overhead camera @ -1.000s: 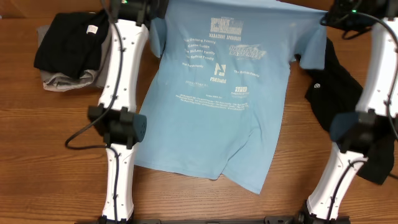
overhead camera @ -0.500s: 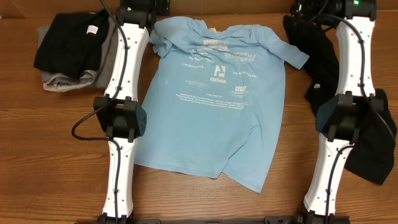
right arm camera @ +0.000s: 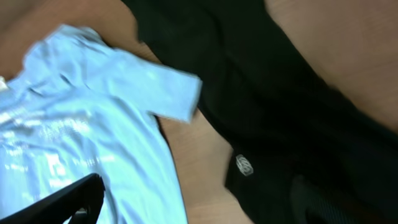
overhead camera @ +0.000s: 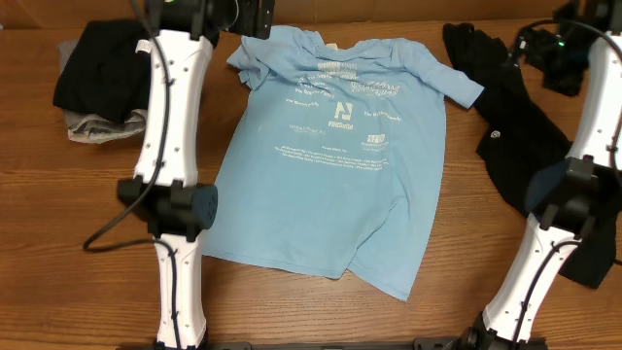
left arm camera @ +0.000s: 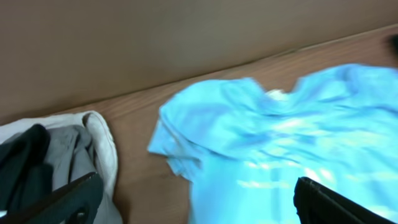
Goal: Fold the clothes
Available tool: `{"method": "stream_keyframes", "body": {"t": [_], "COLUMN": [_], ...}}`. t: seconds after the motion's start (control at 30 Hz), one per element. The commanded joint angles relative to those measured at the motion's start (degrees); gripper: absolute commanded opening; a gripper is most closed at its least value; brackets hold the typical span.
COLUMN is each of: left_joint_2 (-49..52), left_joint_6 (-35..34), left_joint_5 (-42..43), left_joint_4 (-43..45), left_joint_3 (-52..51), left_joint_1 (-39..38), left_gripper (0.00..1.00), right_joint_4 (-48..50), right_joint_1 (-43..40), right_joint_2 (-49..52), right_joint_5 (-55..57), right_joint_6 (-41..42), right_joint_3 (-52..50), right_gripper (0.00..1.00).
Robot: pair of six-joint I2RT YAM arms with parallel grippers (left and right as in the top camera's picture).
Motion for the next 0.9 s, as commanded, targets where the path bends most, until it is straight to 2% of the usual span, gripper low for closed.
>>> {"method": "stream_keyframes", "body": {"t": [0.0,0.1,0.23,0.33,0.37,0.6,0.87], "left_joint_2": [-1.42,-1.31,-1.31,-1.31,-1.31,-1.22,-1.16], "left_joint_6": [-1.9,-3.28,-3.28,-3.23,-3.23,-3.26,-3.26], "left_joint_5": [4.68,4.79,4.76,4.66,4.5,4.13,4.15], "left_joint_4": [-2.97,-5.18,-5.88,-5.86,-5.92,-5.62,-5.07], "left_joint_3": [0.59,0.0,-0.04,-0.04,-0.04,-0.79,-3.32], "left_joint_1": [-0.37,-0.57,-1.51,-2.58,-2.86,-4.68,-5.62], "left_gripper": [1.0,1.0,1.0,1.0,1.0,1.0,1.0], "right_joint_4": [-1.92,-2.43,-0.57,2.62,3.82,15.41,27.93], "right_joint_1": [-0.42,-0.72,-0.72,-0.66,-0.66,-0.66,-1.33], "right_joint_2": [-2.32,-2.32,-2.32,-2.29,-2.29,-2.29,-2.19], "right_joint_5": [-0.13,-0.11,-0.11,-0.11,-0.11,-0.57,0.42], "right_joint_6": [0.5,0.48,0.04,0.04,0.04,0.07,1.27], "right_joint_3": [-3.26,-7.13,-12.72,-16.98,-18.29,-30.69,-39.69], "right_gripper": [0.89,0.83,0.67,0.35,0.28,0.21,0.19]}}
